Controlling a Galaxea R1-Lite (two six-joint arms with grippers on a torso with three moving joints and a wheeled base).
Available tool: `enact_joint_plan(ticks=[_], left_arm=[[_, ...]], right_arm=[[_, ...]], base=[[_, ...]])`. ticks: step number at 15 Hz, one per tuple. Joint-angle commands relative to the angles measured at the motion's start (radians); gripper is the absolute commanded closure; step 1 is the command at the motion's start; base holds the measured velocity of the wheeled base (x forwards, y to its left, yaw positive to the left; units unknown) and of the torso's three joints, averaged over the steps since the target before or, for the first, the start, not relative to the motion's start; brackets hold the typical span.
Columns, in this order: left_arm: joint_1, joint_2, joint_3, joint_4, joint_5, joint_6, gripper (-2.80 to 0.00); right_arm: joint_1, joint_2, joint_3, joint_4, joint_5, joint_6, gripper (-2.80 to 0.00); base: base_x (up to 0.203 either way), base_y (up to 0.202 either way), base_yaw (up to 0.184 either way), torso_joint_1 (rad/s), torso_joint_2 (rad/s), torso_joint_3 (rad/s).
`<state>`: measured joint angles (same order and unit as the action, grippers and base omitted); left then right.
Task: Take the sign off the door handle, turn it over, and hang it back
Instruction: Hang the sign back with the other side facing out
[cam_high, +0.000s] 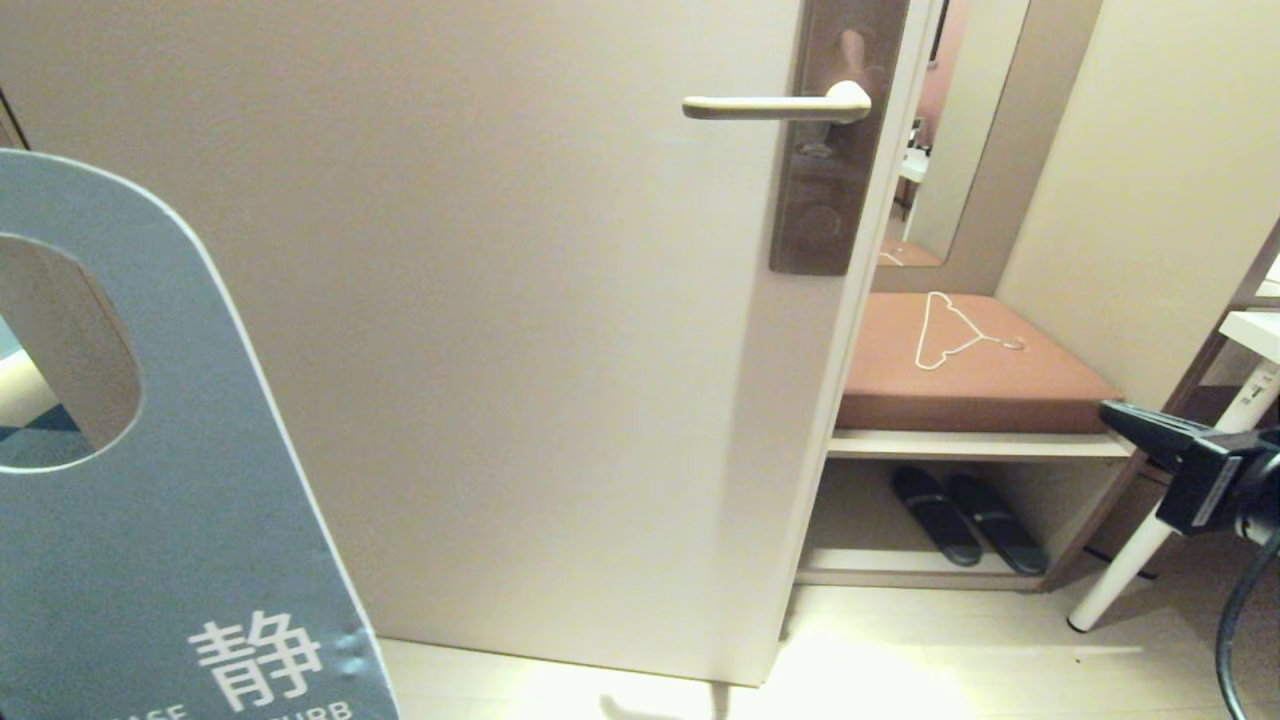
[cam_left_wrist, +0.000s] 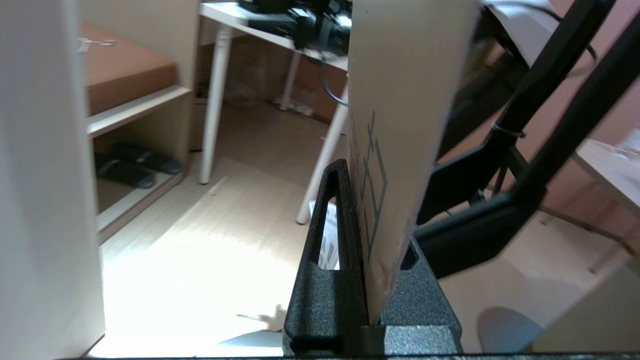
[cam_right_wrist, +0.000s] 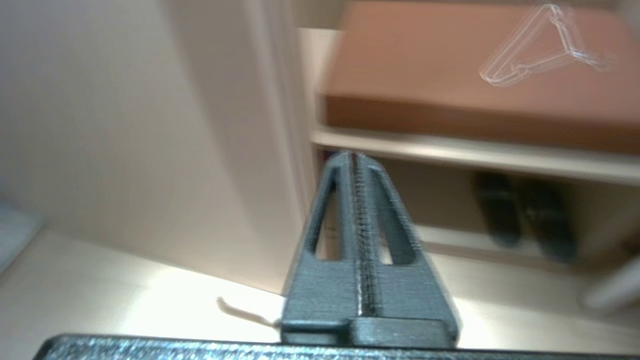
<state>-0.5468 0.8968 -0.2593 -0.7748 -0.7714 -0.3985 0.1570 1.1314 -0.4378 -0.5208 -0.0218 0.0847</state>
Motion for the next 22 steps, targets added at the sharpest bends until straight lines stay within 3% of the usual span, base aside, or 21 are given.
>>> enact_joint_plan(ticks=[1,4,8,14,18,22], left_arm=[[0.001,-0.110,0.010,0.052,0.025,0.001,0.00],[0.060,-0.183,0.037,0.130,0.094,0.029,0.00],[0.235,-0.182,0.040,0.138,0.099,0.050,0.00],[0.415,-0.113,0.032,0.193,0.121,0.149,0.00],[0.447,-0.075,0.023,0.187,0.127,0.163,0.00],[0.451,0.023,-0.053,0.180,0.149,0.181,0.00]], right_arm=[[-0.056,-0.092,0.096,-0.026,0.000,0.001,0.00],[-0.073,-0.204,0.248,-0.039,0.001,0.002,0.00],[-0.077,-0.346,0.414,-0.039,-0.001,0.006,0.00],[-0.077,-0.608,0.438,0.174,0.002,0.009,0.00],[-0.090,-0.865,0.438,0.427,0.025,-0.001,0.00],[-0.097,-0.865,0.435,0.465,0.036,-0.001,0.00]], base=[[0.000,0.000,0.000,0.000,0.00,0.000],[0.000,0.000,0.000,0.000,0.00,0.000],[0.000,0.000,0.000,0.000,0.00,0.000],[0.000,0.000,0.000,0.000,0.00,0.000],[0.000,0.000,0.000,0.000,0.00,0.000],[0.000,0.000,0.000,0.000,0.00,0.000]])
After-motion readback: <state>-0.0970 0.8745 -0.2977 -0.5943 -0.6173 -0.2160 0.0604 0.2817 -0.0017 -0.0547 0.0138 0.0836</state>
